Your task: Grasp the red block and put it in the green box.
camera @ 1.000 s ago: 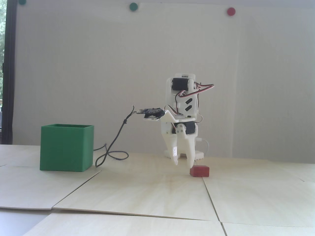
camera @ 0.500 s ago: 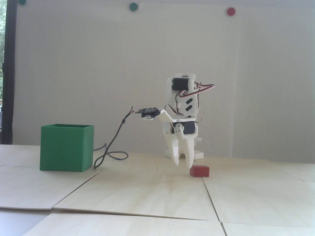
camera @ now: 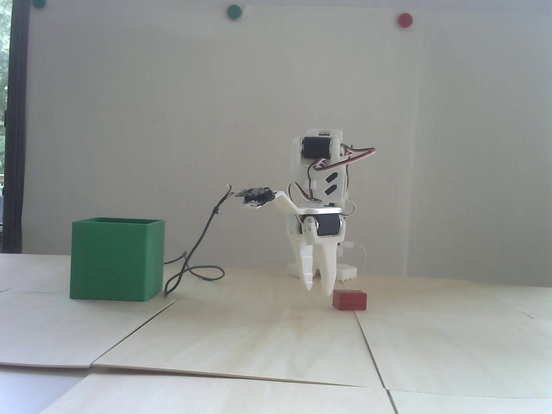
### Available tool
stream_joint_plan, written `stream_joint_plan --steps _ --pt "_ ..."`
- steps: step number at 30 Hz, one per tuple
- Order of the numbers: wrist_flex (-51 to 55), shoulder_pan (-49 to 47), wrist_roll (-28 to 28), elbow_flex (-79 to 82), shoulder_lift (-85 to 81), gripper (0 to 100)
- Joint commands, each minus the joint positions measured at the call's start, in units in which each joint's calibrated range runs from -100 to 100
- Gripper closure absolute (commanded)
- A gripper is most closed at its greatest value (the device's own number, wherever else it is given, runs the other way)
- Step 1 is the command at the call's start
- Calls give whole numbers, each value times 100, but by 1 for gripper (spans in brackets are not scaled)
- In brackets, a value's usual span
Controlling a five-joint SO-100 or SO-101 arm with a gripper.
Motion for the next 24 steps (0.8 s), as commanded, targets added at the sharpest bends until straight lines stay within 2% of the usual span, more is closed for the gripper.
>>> stream_joint_plan --steps 1,4,13,24 --pt "11 21 -32 -431 -706 83" --pt "-116 5 -32 -591 -667 83" --pt "458 117 -6 -2862 778 83" --pt "382 -51 10 -2995 865 83"
